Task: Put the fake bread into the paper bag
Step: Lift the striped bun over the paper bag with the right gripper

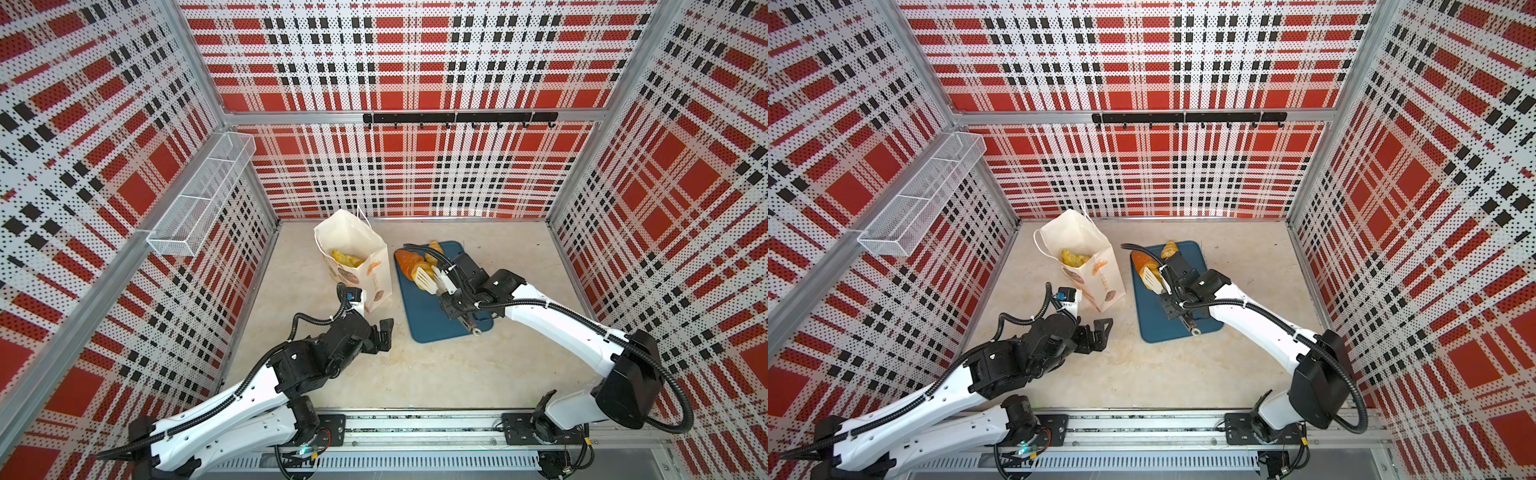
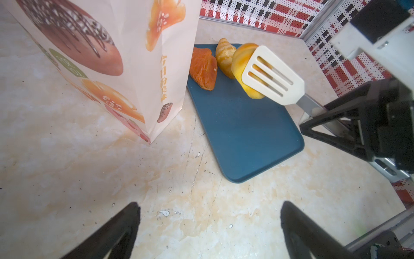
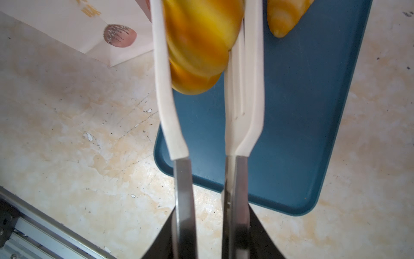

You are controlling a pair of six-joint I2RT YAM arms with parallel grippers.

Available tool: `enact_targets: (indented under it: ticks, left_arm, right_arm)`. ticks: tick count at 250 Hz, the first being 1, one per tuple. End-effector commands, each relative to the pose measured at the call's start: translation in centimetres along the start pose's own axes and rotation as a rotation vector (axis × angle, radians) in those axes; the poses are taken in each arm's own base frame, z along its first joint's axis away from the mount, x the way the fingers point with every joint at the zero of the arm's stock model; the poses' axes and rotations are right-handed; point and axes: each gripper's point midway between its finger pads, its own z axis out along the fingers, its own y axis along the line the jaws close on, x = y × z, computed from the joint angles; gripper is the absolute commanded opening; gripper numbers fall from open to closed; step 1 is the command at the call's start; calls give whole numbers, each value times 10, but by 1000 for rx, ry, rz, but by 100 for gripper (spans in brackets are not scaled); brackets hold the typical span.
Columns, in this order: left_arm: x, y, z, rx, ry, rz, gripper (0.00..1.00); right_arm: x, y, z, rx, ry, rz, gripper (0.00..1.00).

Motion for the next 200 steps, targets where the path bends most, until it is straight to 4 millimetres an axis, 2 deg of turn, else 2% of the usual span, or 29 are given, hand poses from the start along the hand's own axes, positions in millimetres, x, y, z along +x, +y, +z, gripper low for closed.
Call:
enact_targets:
  ticks: [1,79,159,200]
  left_arm:
    - [-24,-3,-13,9,-77,-11,99]
    - [-39,2,-23,-4,-111,4,99]
    - [-55,17,-34,-44,-141,10,99]
    - [-59,26,-38,-64,-144,1,100]
  right_arm:
    - [-39,14,-32,-53,-158,-3,39]
    - [-69,36,-63,-122,-256,-32,39]
    - [-98,49,-96,-150,-351,-63,39]
    - [-113,59,-105,-169,-385,-88,39]
